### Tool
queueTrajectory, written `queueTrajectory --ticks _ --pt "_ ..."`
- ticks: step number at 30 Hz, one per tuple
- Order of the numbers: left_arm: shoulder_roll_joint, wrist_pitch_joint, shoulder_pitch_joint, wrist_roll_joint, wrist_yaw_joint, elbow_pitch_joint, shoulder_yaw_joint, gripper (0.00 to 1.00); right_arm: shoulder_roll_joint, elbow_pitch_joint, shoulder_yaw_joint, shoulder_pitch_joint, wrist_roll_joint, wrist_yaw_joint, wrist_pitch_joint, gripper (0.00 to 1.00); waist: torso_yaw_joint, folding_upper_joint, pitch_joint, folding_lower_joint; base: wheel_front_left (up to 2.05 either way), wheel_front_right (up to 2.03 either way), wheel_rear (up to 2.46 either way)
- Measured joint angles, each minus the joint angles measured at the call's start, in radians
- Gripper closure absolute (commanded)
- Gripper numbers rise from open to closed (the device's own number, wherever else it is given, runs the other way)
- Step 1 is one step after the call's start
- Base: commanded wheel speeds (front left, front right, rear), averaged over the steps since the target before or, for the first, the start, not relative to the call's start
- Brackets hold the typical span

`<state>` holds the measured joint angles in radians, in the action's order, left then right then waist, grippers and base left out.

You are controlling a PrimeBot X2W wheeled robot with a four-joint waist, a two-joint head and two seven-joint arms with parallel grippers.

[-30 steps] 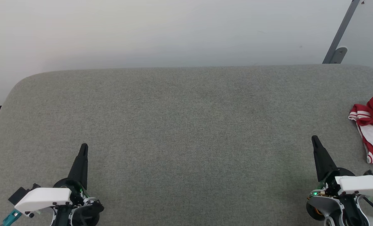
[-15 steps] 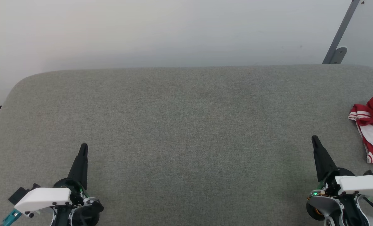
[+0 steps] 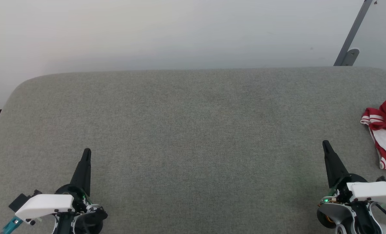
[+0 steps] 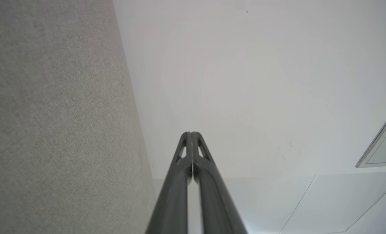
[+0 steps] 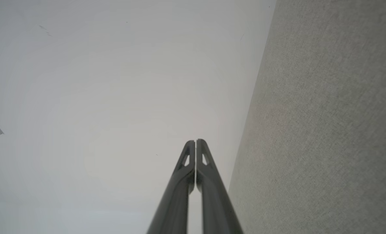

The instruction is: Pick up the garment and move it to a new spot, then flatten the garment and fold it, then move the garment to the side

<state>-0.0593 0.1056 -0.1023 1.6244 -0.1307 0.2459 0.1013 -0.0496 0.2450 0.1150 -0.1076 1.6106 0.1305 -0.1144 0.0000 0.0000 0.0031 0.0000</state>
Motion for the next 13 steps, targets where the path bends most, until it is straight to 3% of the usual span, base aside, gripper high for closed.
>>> queueTrajectory --ticks 13 --pt "0.001 0.0 0.0 -0.002 0.0 0.0 0.002 1.0 0.0 0.0 0.001 0.0 0.0 0.0 0.0 1.0 0.0 0.0 0.0 0.0 0.0 0.0 0.0"
